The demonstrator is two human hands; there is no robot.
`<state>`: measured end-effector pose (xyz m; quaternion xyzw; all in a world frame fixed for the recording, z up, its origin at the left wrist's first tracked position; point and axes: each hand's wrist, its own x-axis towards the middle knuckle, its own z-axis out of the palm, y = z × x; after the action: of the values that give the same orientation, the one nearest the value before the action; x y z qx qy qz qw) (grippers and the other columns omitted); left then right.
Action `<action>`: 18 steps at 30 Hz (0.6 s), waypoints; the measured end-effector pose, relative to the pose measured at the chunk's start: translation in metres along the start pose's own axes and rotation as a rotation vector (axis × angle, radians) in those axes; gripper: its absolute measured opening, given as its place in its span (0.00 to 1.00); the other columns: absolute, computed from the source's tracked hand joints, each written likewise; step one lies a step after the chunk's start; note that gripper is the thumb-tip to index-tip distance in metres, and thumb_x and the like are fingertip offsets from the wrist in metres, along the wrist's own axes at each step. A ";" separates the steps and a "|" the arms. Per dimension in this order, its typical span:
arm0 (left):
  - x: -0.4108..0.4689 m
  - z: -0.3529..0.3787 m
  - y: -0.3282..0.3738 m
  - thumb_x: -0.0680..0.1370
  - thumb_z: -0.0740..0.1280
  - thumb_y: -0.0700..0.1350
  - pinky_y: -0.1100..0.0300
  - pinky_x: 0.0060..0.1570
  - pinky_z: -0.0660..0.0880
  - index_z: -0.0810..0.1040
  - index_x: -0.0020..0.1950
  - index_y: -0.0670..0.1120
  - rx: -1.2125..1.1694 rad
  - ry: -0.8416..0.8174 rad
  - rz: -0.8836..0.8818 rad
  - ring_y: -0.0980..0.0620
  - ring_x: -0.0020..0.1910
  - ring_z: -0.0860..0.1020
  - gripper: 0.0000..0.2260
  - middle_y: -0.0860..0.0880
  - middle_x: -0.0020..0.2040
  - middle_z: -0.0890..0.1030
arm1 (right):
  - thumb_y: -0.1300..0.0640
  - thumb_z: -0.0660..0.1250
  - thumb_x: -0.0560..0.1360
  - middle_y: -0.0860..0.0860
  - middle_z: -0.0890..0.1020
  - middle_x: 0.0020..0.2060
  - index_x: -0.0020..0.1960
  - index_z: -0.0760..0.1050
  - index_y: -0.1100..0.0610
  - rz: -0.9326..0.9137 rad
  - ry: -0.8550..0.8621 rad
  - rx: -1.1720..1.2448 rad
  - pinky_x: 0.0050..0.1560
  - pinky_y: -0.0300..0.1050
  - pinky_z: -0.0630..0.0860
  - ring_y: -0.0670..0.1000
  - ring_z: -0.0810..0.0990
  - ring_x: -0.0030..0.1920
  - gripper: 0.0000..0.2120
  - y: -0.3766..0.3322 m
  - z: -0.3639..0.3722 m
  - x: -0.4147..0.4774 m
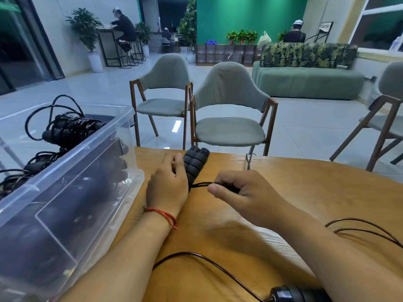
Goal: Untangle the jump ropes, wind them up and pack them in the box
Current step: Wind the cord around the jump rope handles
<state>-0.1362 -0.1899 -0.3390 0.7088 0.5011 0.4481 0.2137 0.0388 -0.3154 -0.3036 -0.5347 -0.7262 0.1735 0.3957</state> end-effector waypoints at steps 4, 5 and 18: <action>-0.012 0.004 0.014 0.87 0.52 0.61 0.57 0.36 0.76 0.78 0.53 0.59 0.099 -0.184 0.177 0.58 0.42 0.79 0.16 0.57 0.41 0.79 | 0.48 0.69 0.84 0.43 0.78 0.34 0.45 0.80 0.48 -0.081 0.120 -0.114 0.35 0.45 0.71 0.49 0.77 0.35 0.10 0.000 0.002 0.006; -0.017 0.003 0.019 0.86 0.52 0.62 0.59 0.38 0.77 0.79 0.54 0.60 0.099 -0.236 0.224 0.60 0.43 0.79 0.18 0.58 0.42 0.80 | 0.47 0.69 0.84 0.41 0.79 0.35 0.46 0.79 0.45 -0.093 0.179 -0.156 0.36 0.44 0.72 0.48 0.78 0.37 0.08 0.000 0.000 0.008; -0.033 -0.007 0.038 0.71 0.77 0.67 0.59 0.51 0.82 0.56 0.76 0.59 0.119 -0.683 0.627 0.56 0.51 0.82 0.42 0.57 0.59 0.80 | 0.37 0.78 0.72 0.53 0.80 0.31 0.37 0.86 0.55 0.476 0.149 0.160 0.39 0.41 0.70 0.46 0.75 0.34 0.20 0.021 -0.048 0.011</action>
<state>-0.1251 -0.2362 -0.3209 0.9439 0.1887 0.2027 0.1798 0.0875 -0.3060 -0.2829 -0.6689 -0.5326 0.2787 0.4373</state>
